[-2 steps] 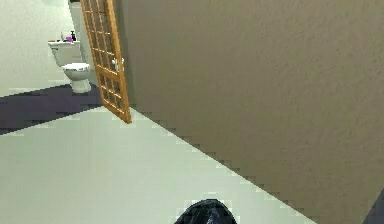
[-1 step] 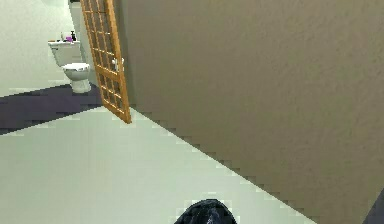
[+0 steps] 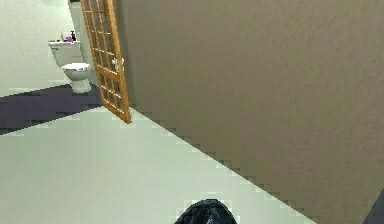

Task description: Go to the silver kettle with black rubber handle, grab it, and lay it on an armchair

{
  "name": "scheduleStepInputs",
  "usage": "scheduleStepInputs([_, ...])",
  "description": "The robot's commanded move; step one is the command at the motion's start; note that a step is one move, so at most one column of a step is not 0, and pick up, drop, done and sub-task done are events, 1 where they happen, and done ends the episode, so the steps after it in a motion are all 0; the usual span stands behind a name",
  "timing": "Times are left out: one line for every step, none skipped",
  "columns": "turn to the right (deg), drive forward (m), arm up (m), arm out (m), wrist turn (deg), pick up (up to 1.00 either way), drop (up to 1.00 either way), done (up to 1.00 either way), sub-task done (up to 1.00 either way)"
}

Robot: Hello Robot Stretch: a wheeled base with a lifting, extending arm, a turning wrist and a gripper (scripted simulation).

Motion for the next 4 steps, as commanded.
scheduleStepInputs([0.0,0.00,0.00,0.00,-45.0,0.00,0.00,0.00,0.00])
scheduleStepInputs([0.0,0.00,0.00,0.00,-45.0,0.00,0.00,0.00,0.00])
scheduleStepInputs([0.0,0.00,0.00,0.00,-24.0,0.00,0.00,0.00,0.00])
scheduleStepInputs([0.0,0.00,0.00,-0.30,0.0,0.00,0.00,0.00,0.00])
